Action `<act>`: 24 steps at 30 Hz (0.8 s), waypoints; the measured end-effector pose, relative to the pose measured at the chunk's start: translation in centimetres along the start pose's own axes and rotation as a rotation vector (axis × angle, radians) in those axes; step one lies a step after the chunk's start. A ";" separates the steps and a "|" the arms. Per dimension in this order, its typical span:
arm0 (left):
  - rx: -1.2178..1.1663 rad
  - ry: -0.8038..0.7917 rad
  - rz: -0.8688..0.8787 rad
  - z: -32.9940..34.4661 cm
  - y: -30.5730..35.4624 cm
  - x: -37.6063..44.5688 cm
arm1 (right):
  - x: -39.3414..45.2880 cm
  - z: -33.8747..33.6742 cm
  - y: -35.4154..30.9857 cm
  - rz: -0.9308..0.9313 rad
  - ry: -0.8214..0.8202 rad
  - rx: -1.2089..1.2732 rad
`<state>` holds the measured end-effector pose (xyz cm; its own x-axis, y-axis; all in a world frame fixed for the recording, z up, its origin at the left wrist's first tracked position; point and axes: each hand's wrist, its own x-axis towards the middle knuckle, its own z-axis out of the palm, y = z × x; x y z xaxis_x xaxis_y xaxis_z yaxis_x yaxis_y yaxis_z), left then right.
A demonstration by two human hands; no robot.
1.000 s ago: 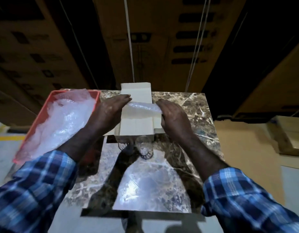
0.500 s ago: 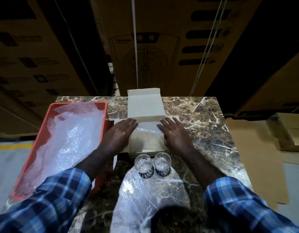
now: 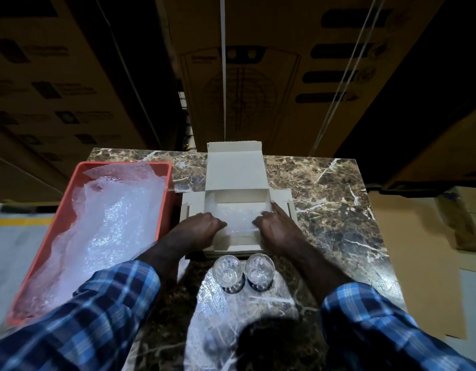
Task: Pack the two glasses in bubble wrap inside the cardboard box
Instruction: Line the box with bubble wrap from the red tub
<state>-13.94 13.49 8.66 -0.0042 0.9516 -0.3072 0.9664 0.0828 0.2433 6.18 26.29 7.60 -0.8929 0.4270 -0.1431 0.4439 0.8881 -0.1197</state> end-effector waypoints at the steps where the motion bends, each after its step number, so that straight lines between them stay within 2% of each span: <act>1: -0.015 0.034 -0.022 -0.4 -0.1 0.2 | 0.2 -0.5 0.1 0.013 0.045 0.018; 2: -0.037 0.089 -0.035 -1.0 -0.1 0.2 | 0.4 -1.1 0.2 0.030 0.102 0.037; 4: -0.071 0.304 0.003 -2.3 -0.1 0.0 | 0.9 -2.2 0.4 0.064 0.248 0.079; 8: 0.024 0.700 0.136 -4.5 0.0 -0.4 | 1.6 -4.1 1.0 0.092 0.537 0.073; 10: 0.035 0.796 0.173 -4.6 0.0 -0.5 | 1.6 -4.8 1.2 0.069 0.634 0.025; 12: 0.063 0.820 0.179 -3.6 -0.1 -0.9 | 1.3 -4.7 1.3 0.031 0.678 -0.028; 15: 0.130 0.731 0.235 -1.2 0.1 -1.2 | 0.3 -2.8 1.5 -0.024 0.555 -0.067; 17: 0.172 0.576 0.270 0.4 0.2 -0.8 | -0.3 -1.0 1.8 -0.064 0.418 -0.079; 21: 0.295 0.197 0.212 2.8 -0.7 0.5 | -0.6 1.2 2.1 -0.119 0.265 -0.096; 24: 0.401 0.065 0.175 3.1 -1.3 1.4 | -0.3 1.9 2.0 -0.075 0.072 -0.161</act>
<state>-14.38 13.75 5.04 0.1642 0.9588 -0.2317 0.9773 -0.1899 -0.0934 7.48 27.58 5.57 -0.9288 0.3642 -0.0684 0.3628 0.9313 0.0317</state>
